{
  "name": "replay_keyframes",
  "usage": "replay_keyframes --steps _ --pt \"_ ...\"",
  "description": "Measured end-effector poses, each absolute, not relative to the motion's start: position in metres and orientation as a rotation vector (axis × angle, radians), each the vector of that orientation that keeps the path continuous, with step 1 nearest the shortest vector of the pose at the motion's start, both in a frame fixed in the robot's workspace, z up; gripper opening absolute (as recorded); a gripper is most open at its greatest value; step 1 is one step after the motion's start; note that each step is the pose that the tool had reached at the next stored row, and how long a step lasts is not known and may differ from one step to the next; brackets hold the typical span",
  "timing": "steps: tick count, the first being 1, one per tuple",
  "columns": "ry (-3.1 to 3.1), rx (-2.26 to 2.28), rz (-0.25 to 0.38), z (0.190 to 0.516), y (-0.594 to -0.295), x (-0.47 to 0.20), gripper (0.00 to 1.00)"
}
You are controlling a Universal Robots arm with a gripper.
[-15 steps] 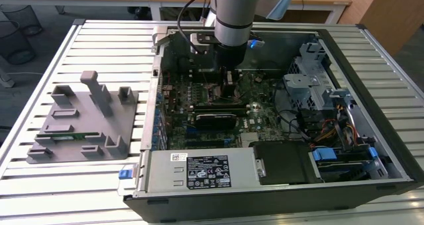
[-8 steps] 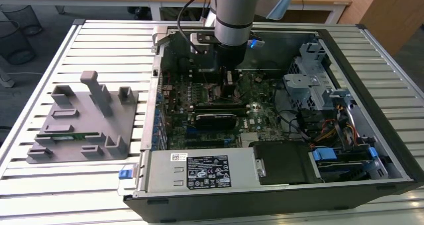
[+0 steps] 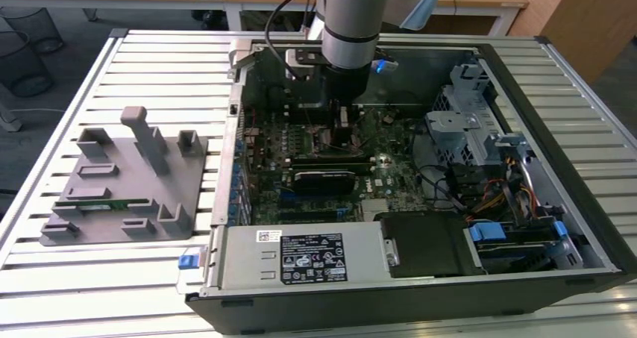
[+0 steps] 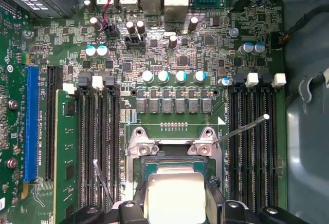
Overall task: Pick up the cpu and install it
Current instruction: 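Place the cpu into insertion slot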
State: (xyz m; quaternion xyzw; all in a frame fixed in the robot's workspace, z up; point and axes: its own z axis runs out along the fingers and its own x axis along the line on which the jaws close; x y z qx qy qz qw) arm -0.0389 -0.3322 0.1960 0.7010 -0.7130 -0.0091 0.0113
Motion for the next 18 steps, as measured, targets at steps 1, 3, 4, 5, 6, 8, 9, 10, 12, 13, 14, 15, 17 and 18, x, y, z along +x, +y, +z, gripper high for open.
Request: replay_keyframes --steps 1,3,4,5,6,8,9,10,12,13,14,15,17,18 --pt "-2.223 2.188 -0.028 0.1960 -0.3329 -0.0389 0.53" --pt "-2.222 2.189 -0.029 0.1959 -0.3335 -0.0390 0.53" --pt "-2.222 2.189 -0.028 0.1959 -0.3335 -0.0390 0.53" --pt "-2.224 2.187 -0.028 0.1958 -0.3336 -0.0390 0.53" --pt "-2.227 2.183 -0.028 0.1957 -0.3336 -0.0390 0.53" --pt "-2.236 2.175 -0.029 0.1955 -0.3336 -0.0390 0.53" --pt "-2.239 2.171 -0.029 0.1954 -0.3336 -0.0390 0.53" --pt "-2.242 2.168 -0.029 0.1953 -0.3337 -0.0390 0.53" --pt "-2.243 2.167 -0.029 0.1951 -0.3337 -0.0390 0.53" --pt "-2.243 2.167 -0.029 0.1951 -0.3337 -0.0390 0.53" --pt "-2.243 2.167 -0.029 0.1951 -0.3337 -0.0390 0.53" --pt "-2.243 2.167 -0.029 0.1950 -0.3337 -0.0390 0.53" --pt "-2.243 2.167 -0.029 0.1950 -0.3337 -0.0389 0.53" --pt "-2.243 2.167 -0.029 0.1950 -0.3337 -0.0390 0.53"
